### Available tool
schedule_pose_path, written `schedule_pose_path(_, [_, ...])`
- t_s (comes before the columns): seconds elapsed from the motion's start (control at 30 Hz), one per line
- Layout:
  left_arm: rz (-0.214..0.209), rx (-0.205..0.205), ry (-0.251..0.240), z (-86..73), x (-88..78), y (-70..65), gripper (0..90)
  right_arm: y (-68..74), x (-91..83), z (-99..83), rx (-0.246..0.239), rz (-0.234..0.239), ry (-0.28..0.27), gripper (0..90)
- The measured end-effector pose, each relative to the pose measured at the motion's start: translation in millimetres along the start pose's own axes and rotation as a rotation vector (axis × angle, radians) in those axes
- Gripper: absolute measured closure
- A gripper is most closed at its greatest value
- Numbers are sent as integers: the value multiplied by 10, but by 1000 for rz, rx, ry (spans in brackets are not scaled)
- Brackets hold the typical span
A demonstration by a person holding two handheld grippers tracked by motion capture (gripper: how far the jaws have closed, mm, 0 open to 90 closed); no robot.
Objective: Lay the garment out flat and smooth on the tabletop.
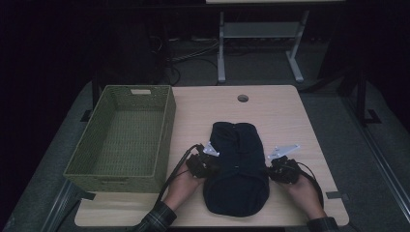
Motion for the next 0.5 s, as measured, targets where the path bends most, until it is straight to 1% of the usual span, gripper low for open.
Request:
schedule_pose_path(0.07, [-15,0,2,-22,-6,-29,900,7,-1,2,-3,-6,2,900])
schedule_pose_path(0.1, [-23,-6,-2,-35,-7,-46,900,10,-1,2,-4,-9,4,900])
schedule_pose_path(0.13, [-30,1,4,-48,-13,-58,900,13,-4,1,-4,-11,6,900])
schedule_pose_path(0.17, [-35,-3,1,-56,-12,-71,900,17,-9,-1,-2,-12,9,900])
schedule_pose_path(0.2, [-34,3,3,-62,-16,-77,900,22,-12,-6,3,-13,9,900])
schedule_pose_path(0.37, [-46,-7,0,-65,-13,-73,900,20,-24,-34,13,-13,-3,900])
schedule_pose_path(0.43, [-44,-6,5,-61,-14,-74,900,20,-24,-39,16,-10,-9,899])
schedule_pose_path(0.47, [-43,-7,6,-59,-16,-75,900,22,-26,-41,14,-11,-9,896])
schedule_pose_path(0.5, [-44,-7,6,-55,-19,-73,900,23,-29,-41,12,-11,-10,865])
Point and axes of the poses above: each handheld gripper's, and its own axes: x roughly forward along the jaws, z roughly out of its top, y roughly to its left, the point moved 3 cm from there along x, roughly forward along the jaws, and after that the axes turned 11 degrees about -x, right-handed, at the moved point
